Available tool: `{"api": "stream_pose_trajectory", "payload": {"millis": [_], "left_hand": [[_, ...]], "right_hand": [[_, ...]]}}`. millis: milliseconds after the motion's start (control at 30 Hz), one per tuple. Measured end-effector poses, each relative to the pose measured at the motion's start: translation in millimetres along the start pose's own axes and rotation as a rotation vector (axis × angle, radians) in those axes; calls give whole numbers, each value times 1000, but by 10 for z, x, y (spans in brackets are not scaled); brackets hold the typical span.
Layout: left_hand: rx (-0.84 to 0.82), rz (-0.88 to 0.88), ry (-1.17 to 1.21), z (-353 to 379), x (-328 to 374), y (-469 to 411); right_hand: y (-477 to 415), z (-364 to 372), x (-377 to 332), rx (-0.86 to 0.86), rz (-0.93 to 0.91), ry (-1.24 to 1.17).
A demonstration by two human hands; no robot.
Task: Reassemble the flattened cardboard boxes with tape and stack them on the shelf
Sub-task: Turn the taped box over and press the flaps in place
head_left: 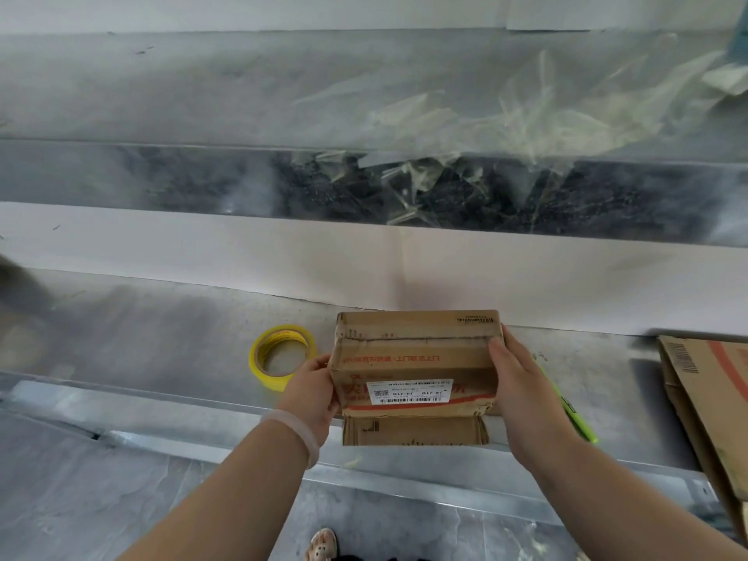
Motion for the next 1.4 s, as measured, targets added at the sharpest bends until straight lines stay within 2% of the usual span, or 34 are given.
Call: {"api": "stream_pose_trajectory", "payload": {"millis": [100, 133, 167, 200, 267, 333, 400, 500, 600, 767, 867, 967, 1033, 1100, 1167, 1233, 1300, 1400], "left_hand": [[50, 131, -3, -60, 299, 46], [112, 263, -78, -120, 500, 118], [166, 463, -234, -126, 757, 270], [149, 719, -448, 27, 1010, 517], [-127, 1139, -965, 662, 1046, 977], [-383, 1326, -1452, 1069, 632, 1086], [-431, 1321, -1649, 1128, 412, 1002], [-393, 1316, -1694, 1092, 364, 947], [-356, 1296, -1737, 1081, 355, 920], [-190, 1140, -1764, 1026, 398, 865], [-135, 1055, -1750, 1006, 405, 846], [-164, 1033, -1686, 1033, 455, 836], [-143, 1000, -1486, 1000, 589, 831], [-40, 995, -1310, 964, 759, 836], [80, 1049, -1328, 1029, 850, 861], [136, 993, -1427, 1095, 825, 828], [129, 876, -1503, 1083, 731, 697], [54, 792, -1512, 1041, 670, 556]], "right_hand": [[-47, -83, -116, -5, -40, 141], [-65, -123, -149, 2, -83, 259], [-70, -161, -202, 27, -163, 417], [-39, -168, -305, 65, -291, 570], [127, -49, -598, 129, -674, 833], [281, 195, -658, 84, -990, 1036], [292, 361, -554, 17, -1076, 1242], [244, 386, -490, 24, -1060, 1386], [207, 361, -493, 22, -985, 1400], [183, 270, -419, 34, -786, 1385], [187, 271, -420, 27, -733, 1327], [141, 273, -472, -9, -689, 1187], [128, 152, -598, 75, -649, 1007], [61, 14, -677, 161, -544, 830], [13, 6, -706, 214, -460, 807], [-26, 99, -657, 187, -387, 897], [-64, 150, -558, 126, -308, 940], [-116, 120, -443, 41, -213, 855]]}}
Point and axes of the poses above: each hand's wrist, its own y-axis away from the middle knuckle, its own z-axis out of the palm, x = y × z, the point moved 10 cm from there along -y, towards the middle knuckle, and after that the axes turned 10 degrees about y, right-handed, at the moved point
